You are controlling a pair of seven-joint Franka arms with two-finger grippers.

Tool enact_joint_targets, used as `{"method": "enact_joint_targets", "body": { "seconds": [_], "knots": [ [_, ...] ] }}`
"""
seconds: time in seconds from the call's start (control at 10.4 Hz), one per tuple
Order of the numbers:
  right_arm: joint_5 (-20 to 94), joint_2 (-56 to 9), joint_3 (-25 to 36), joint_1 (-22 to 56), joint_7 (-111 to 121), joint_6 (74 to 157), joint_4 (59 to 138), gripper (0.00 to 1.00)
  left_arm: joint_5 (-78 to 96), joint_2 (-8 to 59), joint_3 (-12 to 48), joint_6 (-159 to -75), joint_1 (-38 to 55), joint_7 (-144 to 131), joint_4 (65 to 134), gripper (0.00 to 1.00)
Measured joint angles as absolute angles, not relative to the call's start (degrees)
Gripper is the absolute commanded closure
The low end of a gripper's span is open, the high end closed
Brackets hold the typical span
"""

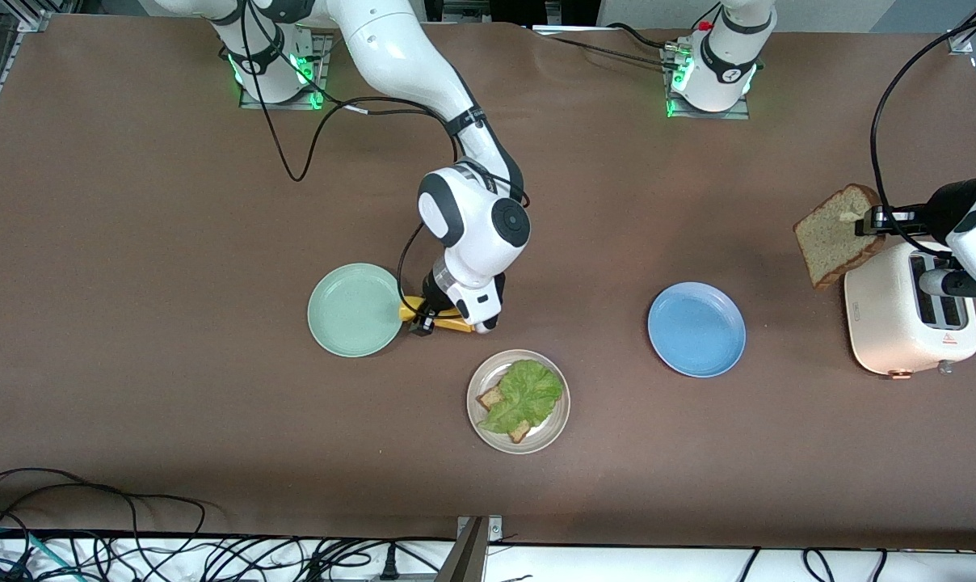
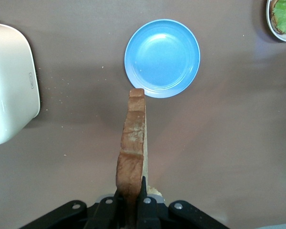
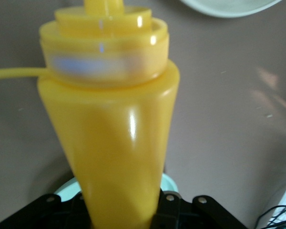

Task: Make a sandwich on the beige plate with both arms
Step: 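Carry the yellow bottle over the sandwich and tilt it with the right gripper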

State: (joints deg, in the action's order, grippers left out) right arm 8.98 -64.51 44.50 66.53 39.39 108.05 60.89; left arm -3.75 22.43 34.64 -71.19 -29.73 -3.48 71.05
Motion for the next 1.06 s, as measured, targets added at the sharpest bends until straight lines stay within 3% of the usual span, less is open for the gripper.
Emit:
{"method": "enact_joint_targets", "body": {
  "seconds": [0.48, 1.06],
  "knots": [
    [7.6, -65.5, 46.6, 61.6, 39.7, 115.7, 60.6, 1.00, -3.8, 22.5, 34.6, -71.5, -29.6, -3.5, 71.1, 1.00],
    [4.6, -71.3, 47.4, 62.4, 39.6, 120.9, 60.2, 1.00, -3.7, 22.6, 34.6, -71.6, -29.5, -3.5, 71.1, 1.00]
  ]
}}
